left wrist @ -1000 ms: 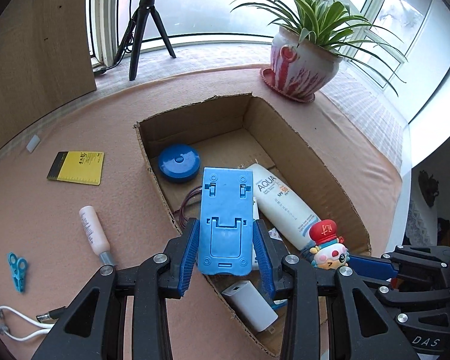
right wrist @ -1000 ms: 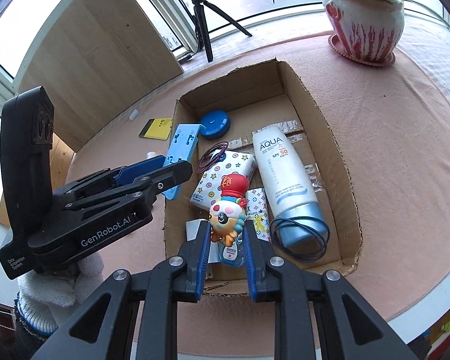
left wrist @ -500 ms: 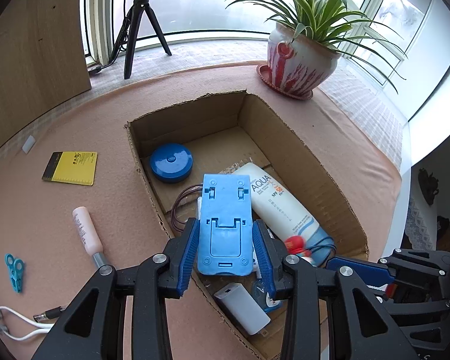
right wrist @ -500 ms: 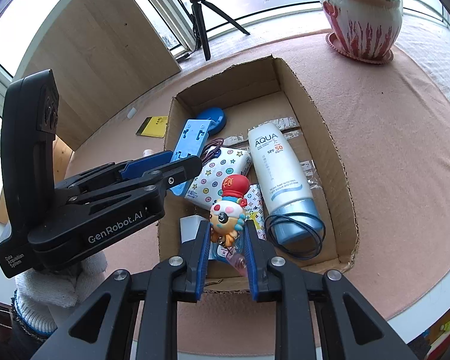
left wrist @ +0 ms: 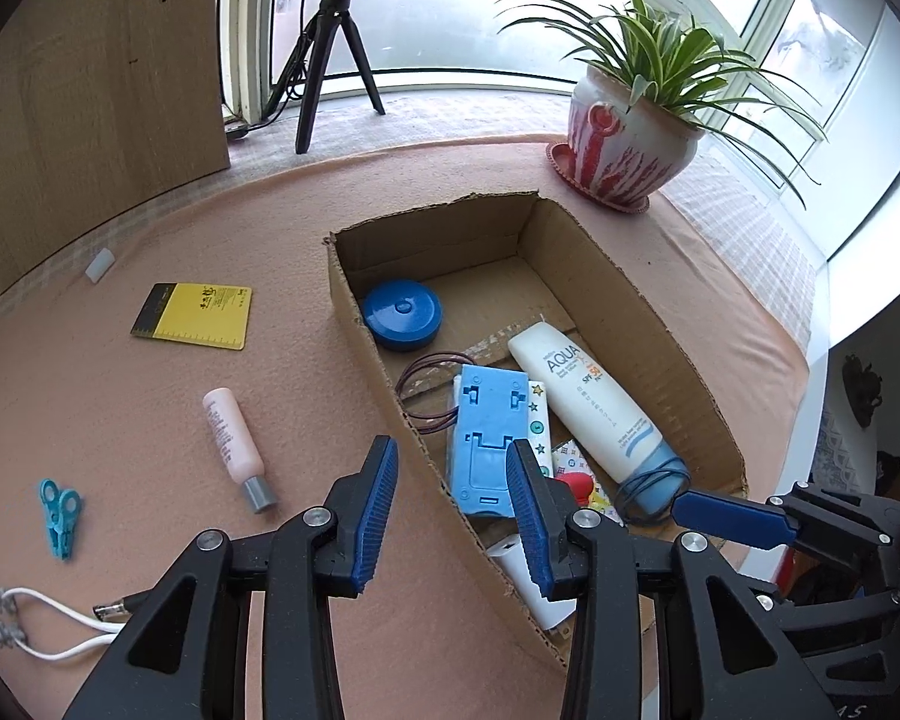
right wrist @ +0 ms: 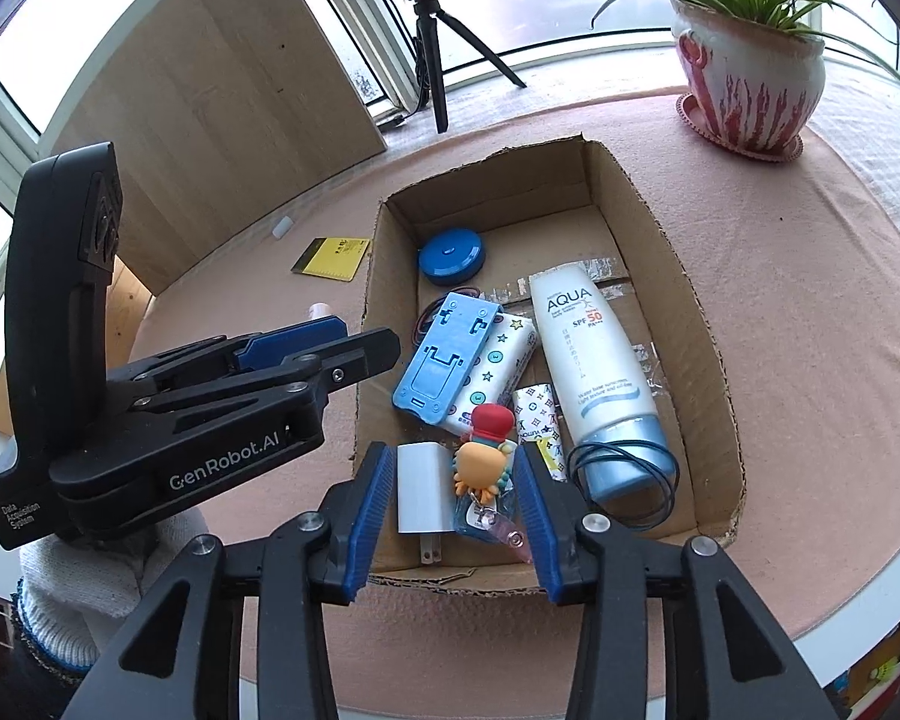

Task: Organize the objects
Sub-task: 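Move both tools back over the blue clip and lotion bottle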

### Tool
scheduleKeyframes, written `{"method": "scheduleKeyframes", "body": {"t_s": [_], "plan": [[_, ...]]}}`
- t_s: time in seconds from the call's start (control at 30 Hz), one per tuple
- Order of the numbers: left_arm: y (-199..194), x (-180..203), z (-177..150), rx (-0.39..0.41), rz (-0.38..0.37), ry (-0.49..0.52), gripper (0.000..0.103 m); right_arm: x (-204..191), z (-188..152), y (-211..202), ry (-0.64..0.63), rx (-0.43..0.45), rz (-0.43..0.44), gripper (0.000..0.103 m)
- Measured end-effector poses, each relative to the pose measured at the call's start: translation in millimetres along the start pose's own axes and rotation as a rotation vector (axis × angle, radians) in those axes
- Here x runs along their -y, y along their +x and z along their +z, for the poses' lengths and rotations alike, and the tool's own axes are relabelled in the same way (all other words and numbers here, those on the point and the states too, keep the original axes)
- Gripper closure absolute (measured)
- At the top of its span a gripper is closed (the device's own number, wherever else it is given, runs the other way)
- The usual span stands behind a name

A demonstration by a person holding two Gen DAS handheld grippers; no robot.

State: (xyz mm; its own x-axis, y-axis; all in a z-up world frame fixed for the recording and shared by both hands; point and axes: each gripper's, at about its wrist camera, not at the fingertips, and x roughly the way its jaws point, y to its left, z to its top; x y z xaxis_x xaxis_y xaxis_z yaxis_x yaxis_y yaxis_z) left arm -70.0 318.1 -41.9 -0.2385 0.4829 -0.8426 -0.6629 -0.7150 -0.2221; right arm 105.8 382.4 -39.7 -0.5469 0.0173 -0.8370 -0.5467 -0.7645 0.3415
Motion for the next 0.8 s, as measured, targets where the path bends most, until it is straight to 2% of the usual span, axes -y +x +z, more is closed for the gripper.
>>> {"method": "scheduleKeyframes", "body": {"t_s": [0.27,0.8], "plan": [[-20,-44,-16,0.009,0.089,-0.042,0.062,-24,-1,9,-0.023,-0.018,0.028,0.064],[-58,-160,-60,-0.003,0.222,-0.234,0.062,-90,5,36,-0.158,-0.040,0.034,0.064]]}}
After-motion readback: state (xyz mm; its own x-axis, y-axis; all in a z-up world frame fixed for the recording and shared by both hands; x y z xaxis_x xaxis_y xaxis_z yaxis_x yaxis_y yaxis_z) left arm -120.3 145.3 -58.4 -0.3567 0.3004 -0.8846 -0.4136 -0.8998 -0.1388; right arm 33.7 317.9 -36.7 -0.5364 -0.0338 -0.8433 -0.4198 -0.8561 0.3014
